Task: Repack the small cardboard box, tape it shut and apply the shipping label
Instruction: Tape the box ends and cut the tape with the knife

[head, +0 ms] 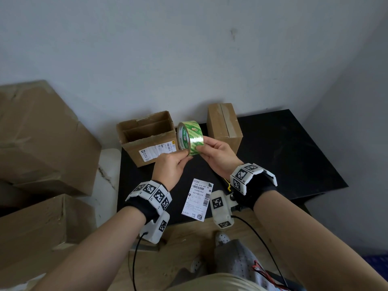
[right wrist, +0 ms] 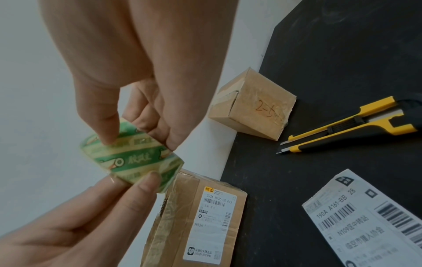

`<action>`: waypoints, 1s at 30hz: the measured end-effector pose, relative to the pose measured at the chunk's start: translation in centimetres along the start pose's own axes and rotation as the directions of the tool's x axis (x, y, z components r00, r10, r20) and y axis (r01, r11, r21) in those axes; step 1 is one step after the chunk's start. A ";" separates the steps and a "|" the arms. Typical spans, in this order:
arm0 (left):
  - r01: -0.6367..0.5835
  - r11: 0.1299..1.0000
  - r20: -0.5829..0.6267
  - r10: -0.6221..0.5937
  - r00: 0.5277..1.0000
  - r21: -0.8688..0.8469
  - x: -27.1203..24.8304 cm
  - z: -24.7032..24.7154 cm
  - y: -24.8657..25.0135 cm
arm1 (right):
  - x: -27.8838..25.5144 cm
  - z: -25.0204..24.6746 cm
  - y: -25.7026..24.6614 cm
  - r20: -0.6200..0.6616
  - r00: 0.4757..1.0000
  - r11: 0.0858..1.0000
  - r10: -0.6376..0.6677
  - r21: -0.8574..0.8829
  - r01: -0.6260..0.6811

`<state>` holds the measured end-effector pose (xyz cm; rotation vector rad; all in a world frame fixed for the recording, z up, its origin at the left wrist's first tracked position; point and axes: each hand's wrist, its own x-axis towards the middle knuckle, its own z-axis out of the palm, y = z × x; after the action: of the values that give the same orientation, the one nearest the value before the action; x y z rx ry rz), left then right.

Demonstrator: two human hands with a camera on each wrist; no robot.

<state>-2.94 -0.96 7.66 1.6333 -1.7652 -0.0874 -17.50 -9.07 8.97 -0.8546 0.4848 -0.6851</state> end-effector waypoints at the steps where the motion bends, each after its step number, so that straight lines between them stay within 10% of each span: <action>1: 0.000 1.000 -0.001 0.000 1.000 -0.006 0.0 0.0 0.0 | 0.0 0.0 -0.1 0.000 1.000 1.000 -0.003 -0.002 0.003; 30: 0.025 0.998 -0.008 -0.025 1.000 0.056 0.0 -0.1 0.4 | 0.6 0.1 0.2 -0.058 0.998 0.996 0.029 0.091 -0.024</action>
<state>-3.23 -0.82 7.89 1.6936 -1.7567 -0.0440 -16.98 -9.35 8.75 -0.7431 0.5132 -0.7042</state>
